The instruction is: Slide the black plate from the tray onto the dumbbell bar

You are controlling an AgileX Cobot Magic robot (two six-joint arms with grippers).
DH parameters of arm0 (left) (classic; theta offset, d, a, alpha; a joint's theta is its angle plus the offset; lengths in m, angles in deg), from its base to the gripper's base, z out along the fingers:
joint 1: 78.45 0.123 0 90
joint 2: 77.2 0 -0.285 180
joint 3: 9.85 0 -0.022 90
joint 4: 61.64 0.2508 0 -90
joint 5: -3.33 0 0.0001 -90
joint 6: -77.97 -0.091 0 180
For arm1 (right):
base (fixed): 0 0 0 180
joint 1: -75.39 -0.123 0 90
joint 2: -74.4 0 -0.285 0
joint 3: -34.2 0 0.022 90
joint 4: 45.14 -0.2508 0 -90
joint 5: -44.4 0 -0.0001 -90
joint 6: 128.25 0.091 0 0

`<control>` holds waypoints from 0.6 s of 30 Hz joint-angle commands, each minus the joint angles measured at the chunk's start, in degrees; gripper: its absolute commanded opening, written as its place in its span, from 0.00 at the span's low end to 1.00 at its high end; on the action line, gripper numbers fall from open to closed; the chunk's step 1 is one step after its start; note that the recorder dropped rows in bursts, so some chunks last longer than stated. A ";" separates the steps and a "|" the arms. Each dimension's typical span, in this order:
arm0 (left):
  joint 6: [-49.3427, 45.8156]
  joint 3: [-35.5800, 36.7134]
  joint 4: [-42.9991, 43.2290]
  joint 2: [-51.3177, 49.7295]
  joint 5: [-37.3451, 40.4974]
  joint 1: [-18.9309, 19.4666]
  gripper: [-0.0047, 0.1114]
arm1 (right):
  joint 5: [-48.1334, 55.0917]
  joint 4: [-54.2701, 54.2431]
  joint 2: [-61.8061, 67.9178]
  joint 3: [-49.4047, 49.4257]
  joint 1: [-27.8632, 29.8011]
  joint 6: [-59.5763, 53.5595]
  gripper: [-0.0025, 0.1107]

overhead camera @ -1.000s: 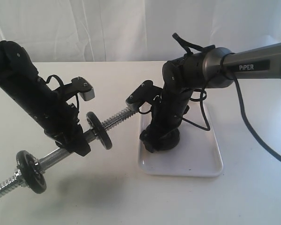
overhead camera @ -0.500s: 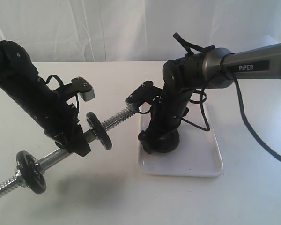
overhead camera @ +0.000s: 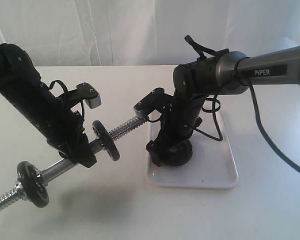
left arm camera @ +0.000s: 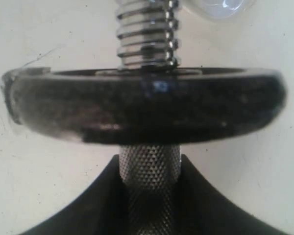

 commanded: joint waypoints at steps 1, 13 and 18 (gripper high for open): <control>-0.36 -1.93 -8.99 3.60 3.09 0.02 0.04 | 5.14 6.73 3.60 1.70 0.03 -0.83 0.95; -0.33 -1.93 -8.99 3.60 3.09 0.02 0.04 | 6.26 9.56 3.60 1.70 0.03 -0.83 0.95; -0.33 -1.93 -8.99 3.60 3.09 0.02 0.04 | 6.80 9.55 3.60 1.70 0.03 -0.83 0.95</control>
